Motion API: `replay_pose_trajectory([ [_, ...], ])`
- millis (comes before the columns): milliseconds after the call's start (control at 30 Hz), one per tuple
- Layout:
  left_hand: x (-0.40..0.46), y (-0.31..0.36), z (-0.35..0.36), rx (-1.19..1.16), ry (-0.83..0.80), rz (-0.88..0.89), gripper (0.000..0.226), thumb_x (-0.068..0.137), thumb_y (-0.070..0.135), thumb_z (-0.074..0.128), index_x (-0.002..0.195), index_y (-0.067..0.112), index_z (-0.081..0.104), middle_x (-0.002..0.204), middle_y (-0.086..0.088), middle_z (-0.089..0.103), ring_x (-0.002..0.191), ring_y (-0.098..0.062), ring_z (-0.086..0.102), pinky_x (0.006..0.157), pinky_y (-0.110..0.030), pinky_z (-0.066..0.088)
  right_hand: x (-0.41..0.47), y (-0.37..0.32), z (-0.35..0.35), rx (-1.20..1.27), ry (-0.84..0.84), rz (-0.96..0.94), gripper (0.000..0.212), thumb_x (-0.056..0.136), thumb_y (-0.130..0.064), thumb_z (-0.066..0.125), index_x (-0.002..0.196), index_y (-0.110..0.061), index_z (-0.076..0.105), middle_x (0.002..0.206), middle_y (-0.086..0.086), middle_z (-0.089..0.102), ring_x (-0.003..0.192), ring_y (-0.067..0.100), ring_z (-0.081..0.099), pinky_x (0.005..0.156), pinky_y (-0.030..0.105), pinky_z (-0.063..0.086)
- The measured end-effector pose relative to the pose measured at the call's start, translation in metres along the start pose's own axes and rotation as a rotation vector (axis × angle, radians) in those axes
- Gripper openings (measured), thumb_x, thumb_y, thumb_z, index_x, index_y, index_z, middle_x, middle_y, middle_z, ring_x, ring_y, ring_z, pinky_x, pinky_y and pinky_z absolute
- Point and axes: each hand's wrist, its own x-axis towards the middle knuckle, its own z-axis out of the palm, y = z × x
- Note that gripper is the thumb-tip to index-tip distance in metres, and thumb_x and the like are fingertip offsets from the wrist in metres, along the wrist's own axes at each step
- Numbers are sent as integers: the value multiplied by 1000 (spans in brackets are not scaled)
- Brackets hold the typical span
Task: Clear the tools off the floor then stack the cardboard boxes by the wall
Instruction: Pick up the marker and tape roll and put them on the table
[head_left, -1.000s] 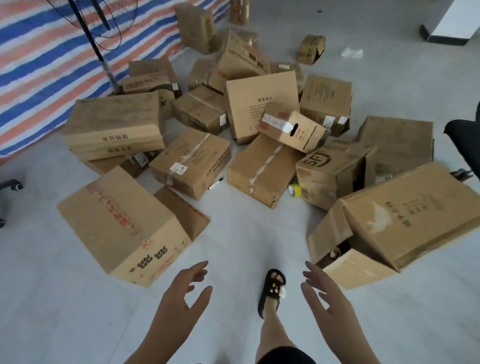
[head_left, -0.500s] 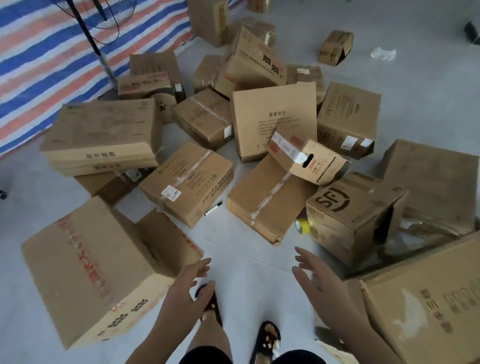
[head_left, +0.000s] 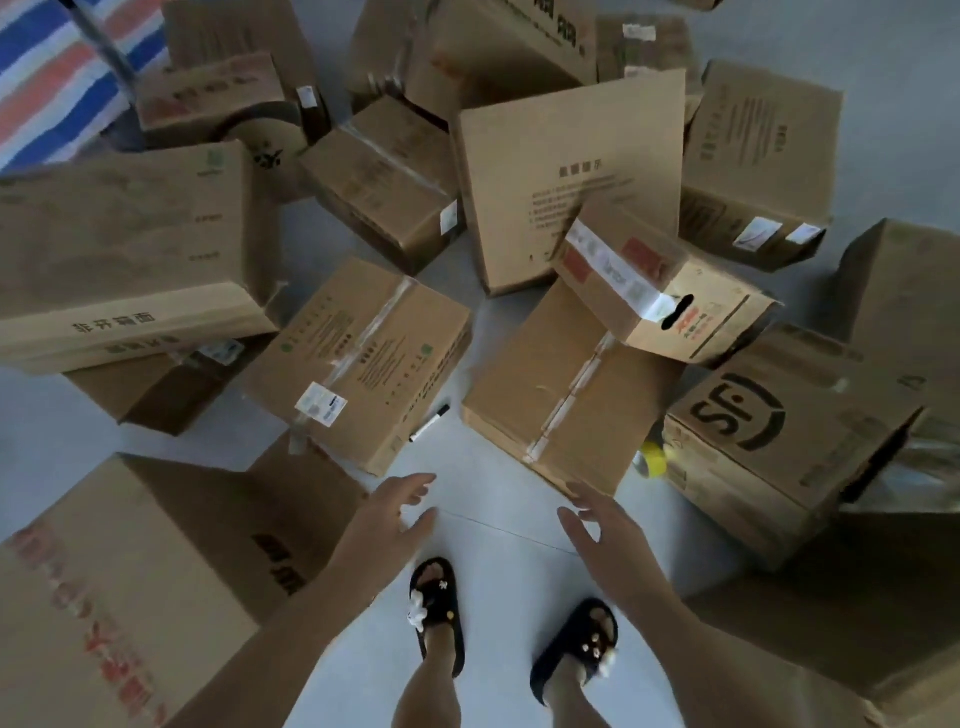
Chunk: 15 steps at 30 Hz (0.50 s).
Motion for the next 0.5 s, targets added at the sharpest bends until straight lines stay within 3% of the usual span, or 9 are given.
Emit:
replay_pose_trajectory([
  [133,107,-62,49,34,26,-34,32,92,20,58,121,30,51,107,17,54,100,2,52,82,-8,38,112,50,39,-44,-41,-4,42,95,-36,47,134,-20,47,132,0,50,111,10,50,93,25,41],
  [233,183,-124,97,41,36,-73,33,92,19,57,124,22,53,111,7,53,101,-9,53,91,-21,42,188,97,67,-259,-50,-57,44,97,-37,43,138,-19,42,135,0,49,124,18,46,101,26,33],
  [367,272,-228,169,63,69,-118,32,91,20,58,123,17,56,104,4,53,95,-12,54,87,-22,44,280,178,112,-420,-128,-178,51,97,-45,27,132,-12,43,126,10,53,115,28,50,80,27,34],
  [433,308,-271,194,67,107,-116,33,91,17,58,124,14,56,103,2,53,95,-14,54,86,-23,44,316,217,135,-486,-63,-291,59,95,-57,20,132,-19,45,124,5,52,114,27,51,85,28,37],
  [500,341,-311,214,106,138,-117,34,91,16,58,125,13,56,106,0,54,97,-15,55,85,-22,43,344,254,159,-538,38,-414,60,92,-61,22,128,-23,52,123,3,55,111,29,54,91,42,45],
])
